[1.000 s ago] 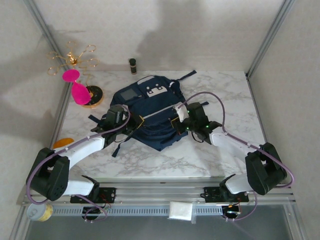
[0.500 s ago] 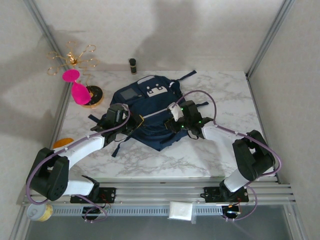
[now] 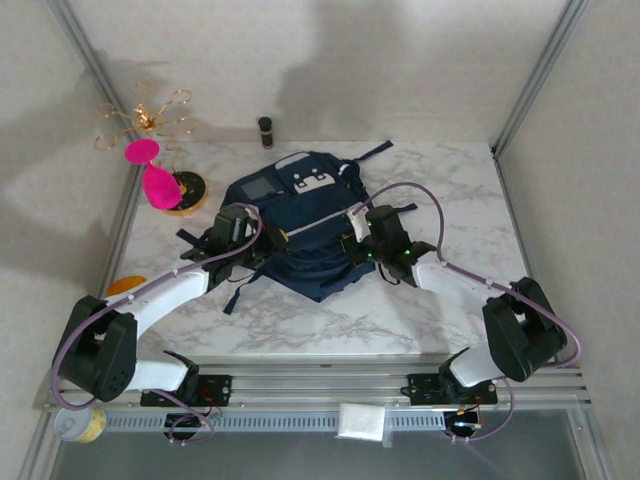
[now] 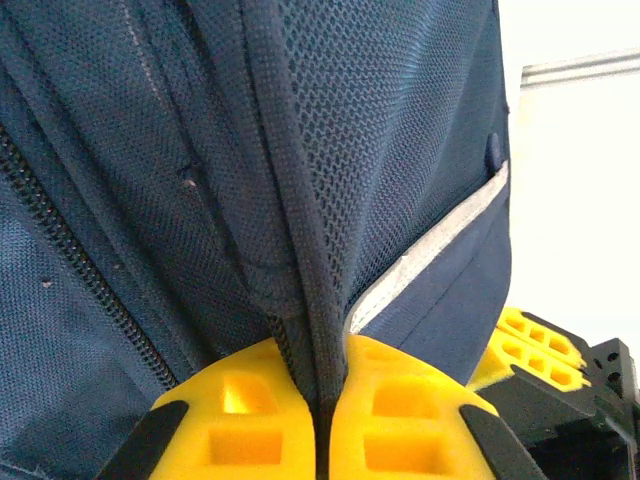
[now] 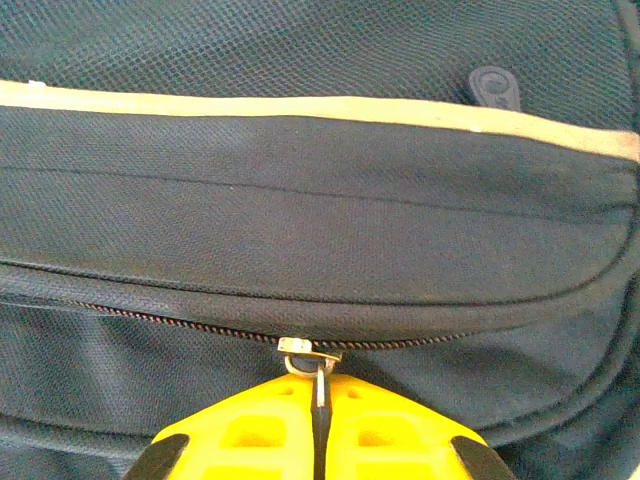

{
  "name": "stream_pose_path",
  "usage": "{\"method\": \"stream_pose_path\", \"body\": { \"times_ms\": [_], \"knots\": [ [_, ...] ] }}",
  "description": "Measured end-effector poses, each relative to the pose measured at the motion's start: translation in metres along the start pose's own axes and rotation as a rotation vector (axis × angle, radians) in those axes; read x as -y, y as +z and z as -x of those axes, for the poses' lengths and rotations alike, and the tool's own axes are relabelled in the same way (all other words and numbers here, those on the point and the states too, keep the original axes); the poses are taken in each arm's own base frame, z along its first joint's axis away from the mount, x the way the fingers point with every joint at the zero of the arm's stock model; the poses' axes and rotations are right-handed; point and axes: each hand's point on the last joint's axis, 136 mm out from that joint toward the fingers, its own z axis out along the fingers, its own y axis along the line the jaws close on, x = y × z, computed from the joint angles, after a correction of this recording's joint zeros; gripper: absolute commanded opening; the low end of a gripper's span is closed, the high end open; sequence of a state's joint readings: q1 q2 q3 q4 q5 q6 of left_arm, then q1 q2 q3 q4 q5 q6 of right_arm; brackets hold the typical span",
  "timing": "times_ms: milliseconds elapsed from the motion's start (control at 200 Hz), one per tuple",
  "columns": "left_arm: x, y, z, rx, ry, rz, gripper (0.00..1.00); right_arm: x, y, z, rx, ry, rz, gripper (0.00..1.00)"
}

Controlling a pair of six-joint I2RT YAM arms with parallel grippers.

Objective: Pack books, pencil case, and school supplies into a backpack

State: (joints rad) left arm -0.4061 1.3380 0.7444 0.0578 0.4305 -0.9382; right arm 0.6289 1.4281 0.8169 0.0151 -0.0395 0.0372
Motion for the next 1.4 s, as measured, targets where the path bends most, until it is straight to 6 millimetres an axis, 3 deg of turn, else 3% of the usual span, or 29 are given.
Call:
{"method": "stream_pose_path", "body": {
  "times_ms": [210,340,381,451,476,621,706,771,886,966,1217,1397],
  "knots": [
    [0.007,0.007,-0.006,-0.085,0.099,0.007,0.0,-0.014,-0.017,-0.024,0.001,0.033,-0.062,0.0],
    [0.003,0.02,0.006,-0.125,0.161,0.024,0.0,-0.034,-0.023,-0.028,0.009,0.072,-0.058,0.0],
    [0.002,0.025,0.013,-0.132,0.172,0.026,0.07,-0.042,-0.022,-0.028,0.012,0.087,-0.048,0.0],
    [-0.001,0.032,0.026,-0.131,0.186,0.021,0.37,-0.055,-0.016,-0.028,0.011,0.119,-0.024,0.0],
    [-0.001,0.034,0.032,-0.118,0.188,0.017,0.42,-0.061,-0.013,-0.029,0.006,0.134,-0.015,0.0],
    [0.009,0.024,0.054,-0.006,0.173,-0.036,0.49,-0.083,0.001,-0.026,-0.014,0.205,0.031,0.0],
    [0.011,0.006,0.043,0.051,0.1,-0.085,0.56,-0.086,0.001,-0.023,-0.003,0.242,0.045,0.0],
    [0.014,-0.001,0.022,0.063,0.041,-0.117,0.58,-0.087,0.001,-0.023,-0.002,0.26,0.048,0.0],
    [0.03,0.008,-0.016,0.018,-0.032,-0.151,0.58,-0.087,0.001,-0.022,-0.001,0.272,0.049,0.0],
    [0.039,0.016,-0.032,0.0,-0.086,-0.172,0.54,-0.087,0.001,-0.022,0.002,0.276,0.05,0.0],
    [0.031,0.038,-0.038,0.063,-0.255,-0.145,0.39,-0.085,0.001,-0.022,0.003,0.283,0.037,0.0],
    [0.017,0.051,-0.044,0.1,-0.335,-0.09,0.14,-0.08,0.002,-0.024,0.002,0.282,0.008,0.0]
  ]
}}
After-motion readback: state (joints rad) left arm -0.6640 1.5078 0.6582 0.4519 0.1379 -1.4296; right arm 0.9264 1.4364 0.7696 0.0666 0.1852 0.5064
